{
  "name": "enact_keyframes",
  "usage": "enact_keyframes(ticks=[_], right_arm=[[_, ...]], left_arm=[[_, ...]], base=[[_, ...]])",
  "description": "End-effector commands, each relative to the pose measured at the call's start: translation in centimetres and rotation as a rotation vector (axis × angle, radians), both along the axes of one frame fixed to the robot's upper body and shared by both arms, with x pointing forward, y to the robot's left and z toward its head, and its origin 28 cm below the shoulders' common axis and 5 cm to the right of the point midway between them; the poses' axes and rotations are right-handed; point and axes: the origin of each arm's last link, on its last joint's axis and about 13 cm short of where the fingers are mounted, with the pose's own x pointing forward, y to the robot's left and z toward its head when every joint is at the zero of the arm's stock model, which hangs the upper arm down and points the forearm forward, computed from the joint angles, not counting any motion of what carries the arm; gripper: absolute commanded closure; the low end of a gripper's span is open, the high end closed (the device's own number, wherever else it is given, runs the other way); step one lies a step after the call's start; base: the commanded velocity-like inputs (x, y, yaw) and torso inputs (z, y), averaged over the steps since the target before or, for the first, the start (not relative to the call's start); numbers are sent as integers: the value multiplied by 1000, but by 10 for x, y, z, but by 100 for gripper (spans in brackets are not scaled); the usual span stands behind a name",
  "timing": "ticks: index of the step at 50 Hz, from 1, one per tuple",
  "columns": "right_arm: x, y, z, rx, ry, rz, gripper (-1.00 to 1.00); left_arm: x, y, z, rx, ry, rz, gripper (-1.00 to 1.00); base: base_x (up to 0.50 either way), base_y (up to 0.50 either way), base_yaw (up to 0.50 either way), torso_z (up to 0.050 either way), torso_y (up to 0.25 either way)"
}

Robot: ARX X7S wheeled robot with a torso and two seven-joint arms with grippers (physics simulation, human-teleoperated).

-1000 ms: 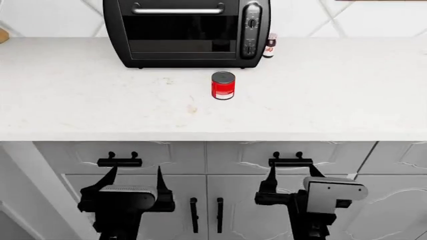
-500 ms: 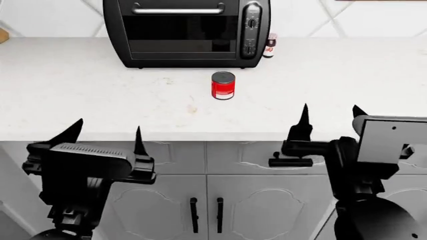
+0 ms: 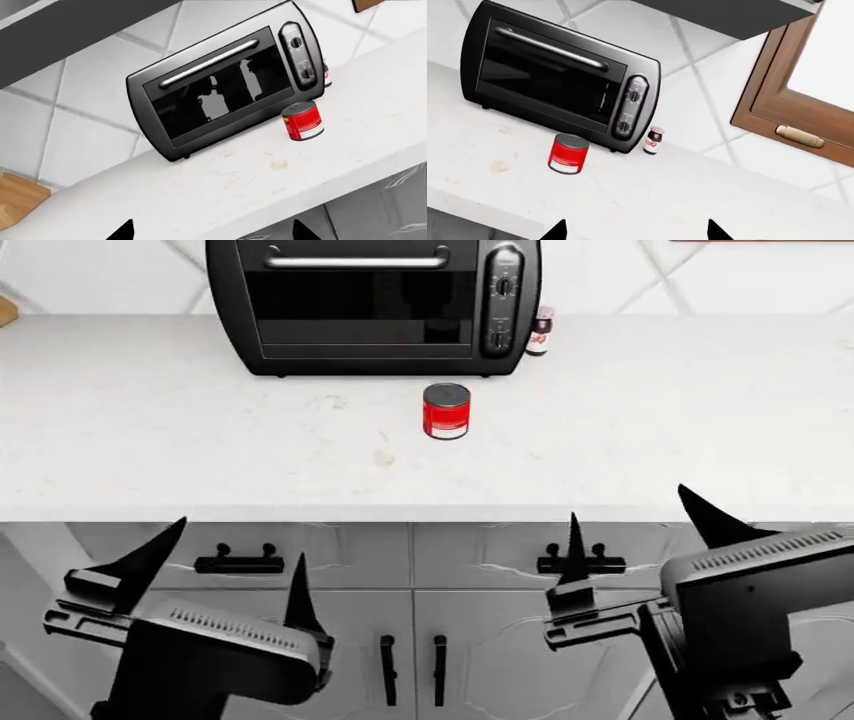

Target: Pick the canned food and peanut butter from the counter and place them in the cabinets closest to them.

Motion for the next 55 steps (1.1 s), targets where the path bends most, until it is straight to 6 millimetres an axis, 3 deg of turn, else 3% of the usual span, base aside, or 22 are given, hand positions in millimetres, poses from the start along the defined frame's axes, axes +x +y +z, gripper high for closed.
enact_keyframes(ticks=[1, 18, 55], right_arm=[[-20, -5, -3, -55, 28, -11, -100], [-42, -7, -4, 61, 25, 101, -100], [-45, -2, -8, 34, 60, 163, -100]], left_arm=[[-16, 6, -6, 57, 44, 41, -100], [-35, 1, -9, 5, 55, -26, -100], [-37, -1, -8, 6, 54, -45, -100]], base=[[0, 0, 0, 0, 0], [7, 0, 0, 0, 0], [500, 0, 0, 0, 0]])
